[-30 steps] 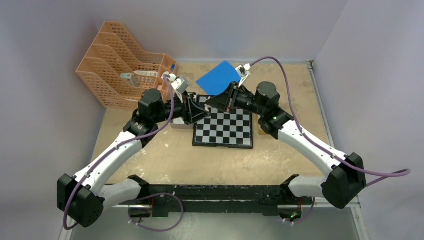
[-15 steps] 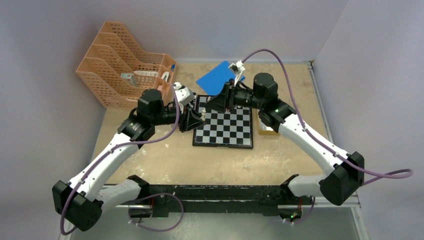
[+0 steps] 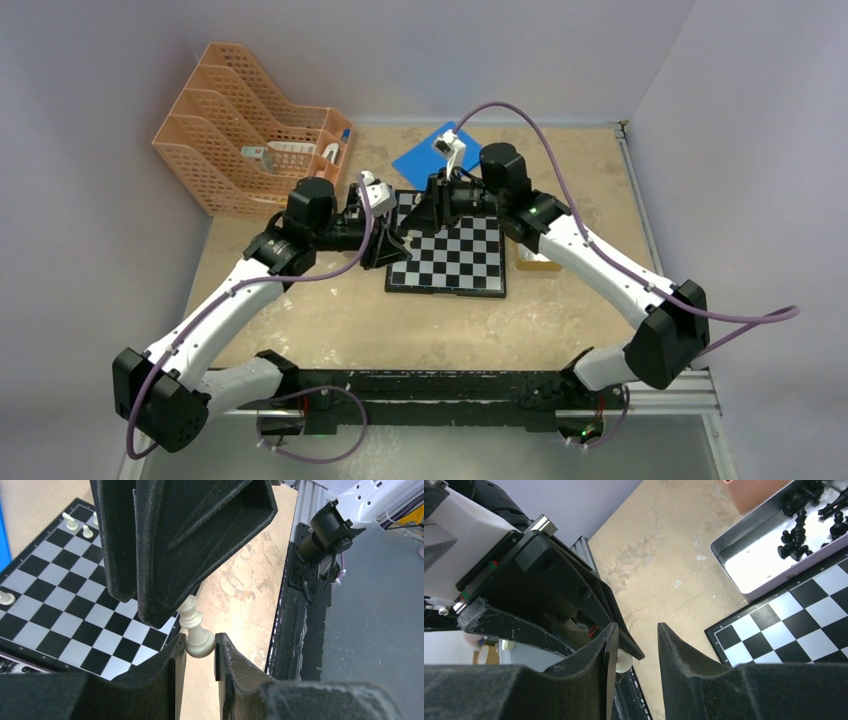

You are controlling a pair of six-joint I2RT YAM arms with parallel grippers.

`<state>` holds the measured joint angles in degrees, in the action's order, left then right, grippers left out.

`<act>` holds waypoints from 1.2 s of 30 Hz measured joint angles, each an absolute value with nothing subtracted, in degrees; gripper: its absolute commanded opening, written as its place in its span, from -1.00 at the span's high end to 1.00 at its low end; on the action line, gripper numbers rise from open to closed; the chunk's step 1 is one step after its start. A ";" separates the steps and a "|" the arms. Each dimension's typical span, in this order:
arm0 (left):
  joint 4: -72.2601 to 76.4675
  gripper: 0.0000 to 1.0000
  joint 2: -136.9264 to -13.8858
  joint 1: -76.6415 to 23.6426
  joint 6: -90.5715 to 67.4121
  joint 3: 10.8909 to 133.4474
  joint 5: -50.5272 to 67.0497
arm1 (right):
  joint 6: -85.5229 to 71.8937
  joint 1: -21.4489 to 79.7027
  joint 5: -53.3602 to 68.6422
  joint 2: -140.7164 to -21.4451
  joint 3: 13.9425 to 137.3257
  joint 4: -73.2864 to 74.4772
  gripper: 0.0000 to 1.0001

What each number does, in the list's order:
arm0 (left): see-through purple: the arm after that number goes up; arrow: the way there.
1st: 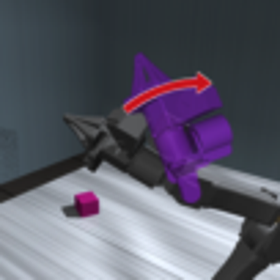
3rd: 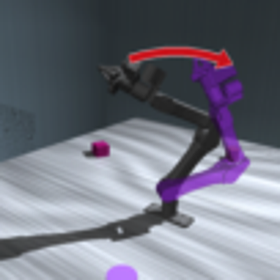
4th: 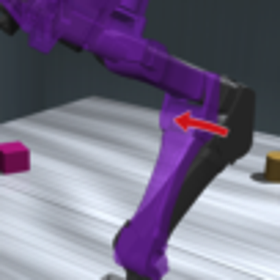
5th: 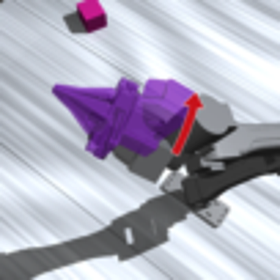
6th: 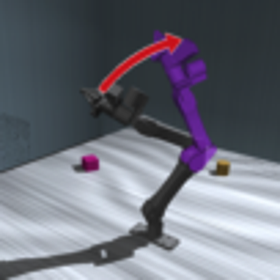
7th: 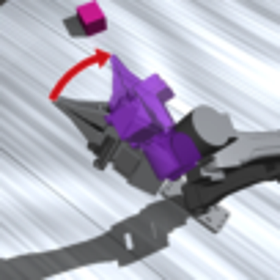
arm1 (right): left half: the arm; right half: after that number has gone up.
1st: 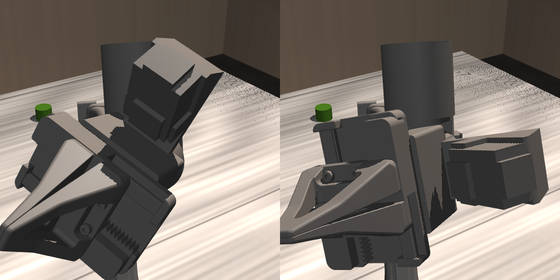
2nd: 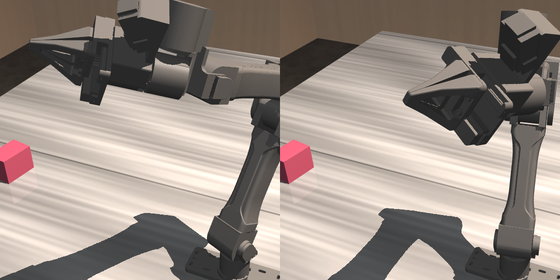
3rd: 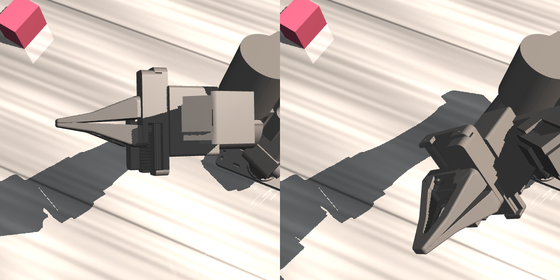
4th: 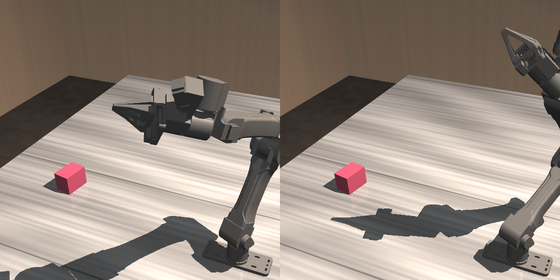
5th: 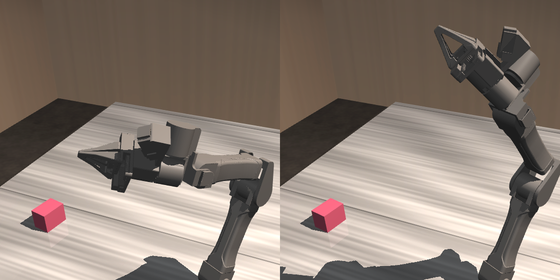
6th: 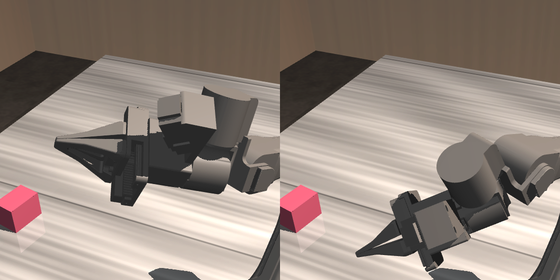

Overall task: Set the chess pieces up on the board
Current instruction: Place the chess piece on the chessboard.

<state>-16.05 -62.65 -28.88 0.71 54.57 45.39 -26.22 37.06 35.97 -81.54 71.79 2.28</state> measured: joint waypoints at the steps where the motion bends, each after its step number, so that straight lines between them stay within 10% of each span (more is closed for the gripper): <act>1: -16.47 0.84 -62.74 -28.88 0.80 54.61 45.43 | -25.89 37.17 35.97 -81.87 71.79 2.83 0.27; 18: -19.51 0.86 -63.53 -28.91 2.61 55.18 45.17 | -23.49 37.23 37.08 -82.26 71.77 5.39 0.12; 36: -20.23 0.87 -63.92 -28.91 2.70 55.31 43.24 | -22.87 37.34 40.10 -82.26 71.35 6.96 0.50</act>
<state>-20.23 -63.92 -28.91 2.70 55.31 43.24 -22.87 37.34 40.10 -82.26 71.35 6.96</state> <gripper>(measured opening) 0.241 0.337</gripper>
